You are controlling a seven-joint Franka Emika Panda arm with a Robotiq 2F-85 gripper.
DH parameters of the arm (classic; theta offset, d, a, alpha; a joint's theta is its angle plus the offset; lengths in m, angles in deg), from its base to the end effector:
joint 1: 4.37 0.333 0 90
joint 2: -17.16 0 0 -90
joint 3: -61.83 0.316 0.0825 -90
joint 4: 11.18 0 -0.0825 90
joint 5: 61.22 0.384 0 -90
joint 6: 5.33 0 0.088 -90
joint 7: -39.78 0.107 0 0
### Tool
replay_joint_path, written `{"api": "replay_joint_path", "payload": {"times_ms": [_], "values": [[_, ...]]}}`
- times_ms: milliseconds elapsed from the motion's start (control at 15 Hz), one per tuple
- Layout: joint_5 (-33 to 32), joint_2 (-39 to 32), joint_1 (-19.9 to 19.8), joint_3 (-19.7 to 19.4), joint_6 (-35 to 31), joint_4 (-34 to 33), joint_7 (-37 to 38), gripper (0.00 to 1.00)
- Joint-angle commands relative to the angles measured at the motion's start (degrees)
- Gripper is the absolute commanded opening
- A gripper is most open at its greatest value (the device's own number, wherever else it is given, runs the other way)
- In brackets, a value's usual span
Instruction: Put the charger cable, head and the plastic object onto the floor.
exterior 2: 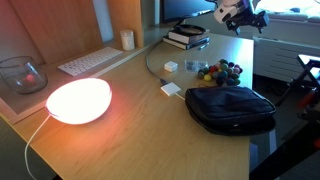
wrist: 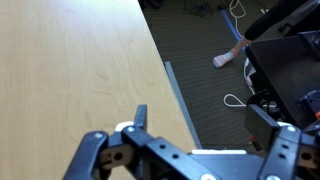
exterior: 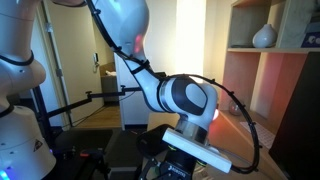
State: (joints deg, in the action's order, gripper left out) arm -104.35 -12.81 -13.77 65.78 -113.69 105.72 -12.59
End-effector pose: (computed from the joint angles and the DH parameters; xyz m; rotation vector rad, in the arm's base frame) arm 0.5199 -0.0992 0.1603 2.1400 1.6576 -1.1826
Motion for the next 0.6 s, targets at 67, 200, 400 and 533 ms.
{"api": "replay_joint_path", "payload": {"times_ms": [67,200,400,533], "values": [[5.3,2.1,4.4,-0.9,6.8,-2.5,4.9,1.0],[5.4,3.5,6.1,-0.1,7.4,-2.7,5.5,1.0],[3.9,6.0,7.5,0.8,4.5,-1.6,3.2,1.0],[4.5,7.3,7.5,1.3,2.5,-0.9,1.1,1.0]]}}
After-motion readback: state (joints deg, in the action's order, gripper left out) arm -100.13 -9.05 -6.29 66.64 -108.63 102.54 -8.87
